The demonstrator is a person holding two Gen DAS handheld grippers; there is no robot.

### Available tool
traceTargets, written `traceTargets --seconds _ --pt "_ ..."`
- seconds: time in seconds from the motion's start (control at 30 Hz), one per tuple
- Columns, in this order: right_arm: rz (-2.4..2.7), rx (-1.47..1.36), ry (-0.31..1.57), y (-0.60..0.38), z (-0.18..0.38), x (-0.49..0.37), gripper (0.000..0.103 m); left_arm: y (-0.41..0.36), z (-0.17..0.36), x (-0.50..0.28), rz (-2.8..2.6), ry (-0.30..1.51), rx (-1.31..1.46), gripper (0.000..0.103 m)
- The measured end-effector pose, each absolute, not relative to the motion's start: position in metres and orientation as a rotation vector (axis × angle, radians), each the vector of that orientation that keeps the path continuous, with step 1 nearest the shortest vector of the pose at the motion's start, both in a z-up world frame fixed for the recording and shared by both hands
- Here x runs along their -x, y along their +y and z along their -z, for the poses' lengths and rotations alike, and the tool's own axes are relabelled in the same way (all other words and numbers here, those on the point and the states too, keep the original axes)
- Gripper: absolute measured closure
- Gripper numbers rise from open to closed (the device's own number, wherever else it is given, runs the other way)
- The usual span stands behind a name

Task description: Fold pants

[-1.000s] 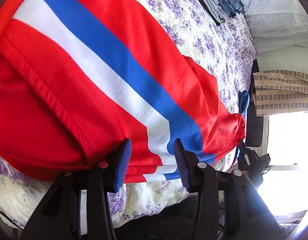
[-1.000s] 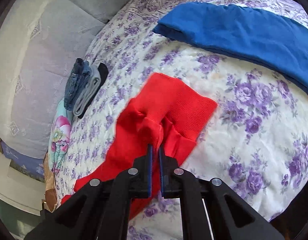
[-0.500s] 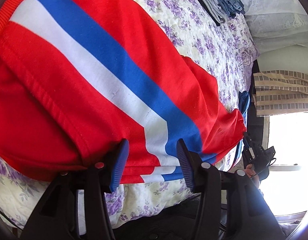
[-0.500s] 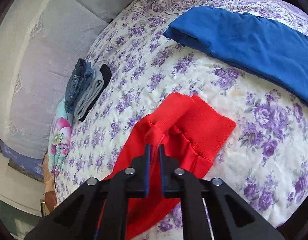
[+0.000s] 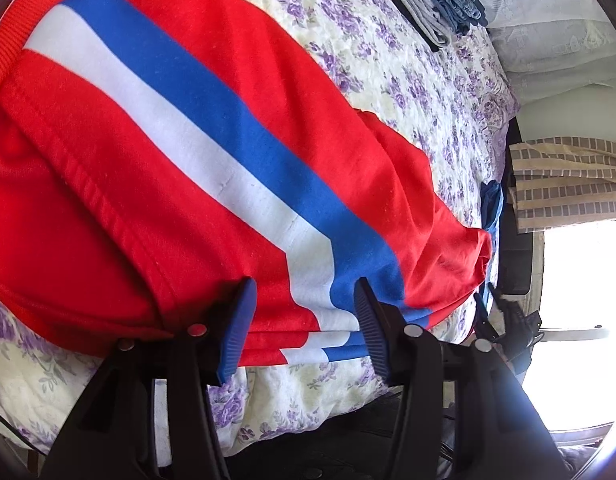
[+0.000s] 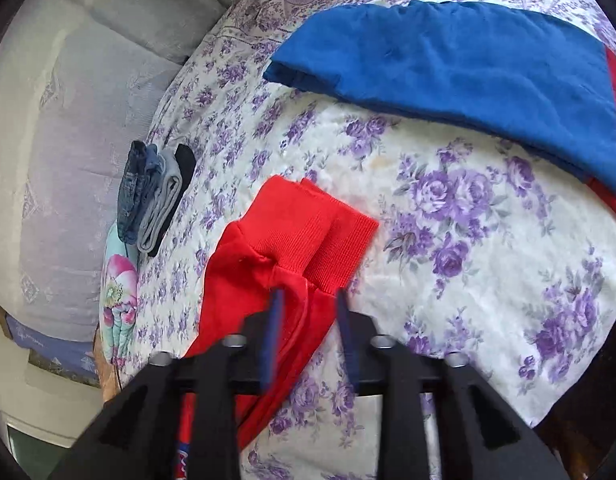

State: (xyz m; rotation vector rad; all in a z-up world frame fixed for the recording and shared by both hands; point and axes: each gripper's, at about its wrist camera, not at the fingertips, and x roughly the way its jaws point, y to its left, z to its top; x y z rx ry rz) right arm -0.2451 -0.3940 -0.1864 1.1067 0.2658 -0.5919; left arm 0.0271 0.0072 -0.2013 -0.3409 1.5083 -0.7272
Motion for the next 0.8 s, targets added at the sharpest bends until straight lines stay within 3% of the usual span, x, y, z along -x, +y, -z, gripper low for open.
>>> traceTargets --seconds 0.33,0.4,0.47,0.6,0.7,0.8 --pt "0.475 -1.269 0.201 -0.418 0.211 0.215 0.046 -0.015 0.161 -0.019 0.808 1.381 0.26 0.053" --pt "0.459 -1.259 0.217 -0.42 0.212 0.206 0.052 -0.022 0.158 -0.02 0.812 1.375 0.248 0.051" --pt "0.469 -1.224 0.215 -0.417 0.202 0.206 0.078 -0.028 0.163 -0.023 0.784 1.385 0.218 0.044" --pt "0.485 -1.043 0.214 -0.401 0.166 0.225 0.082 -0.027 0.188 -0.024 0.701 1.419 0.156 0.044" --pt "0.565 -1.108 0.34 -0.416 0.205 0.232 0.084 -0.016 0.191 -0.021 0.715 1.412 0.209 0.044" --pt "0.541 -1.123 0.324 -0.414 0.214 0.24 0.083 -0.003 0.191 -0.018 0.712 1.398 0.21 0.048"
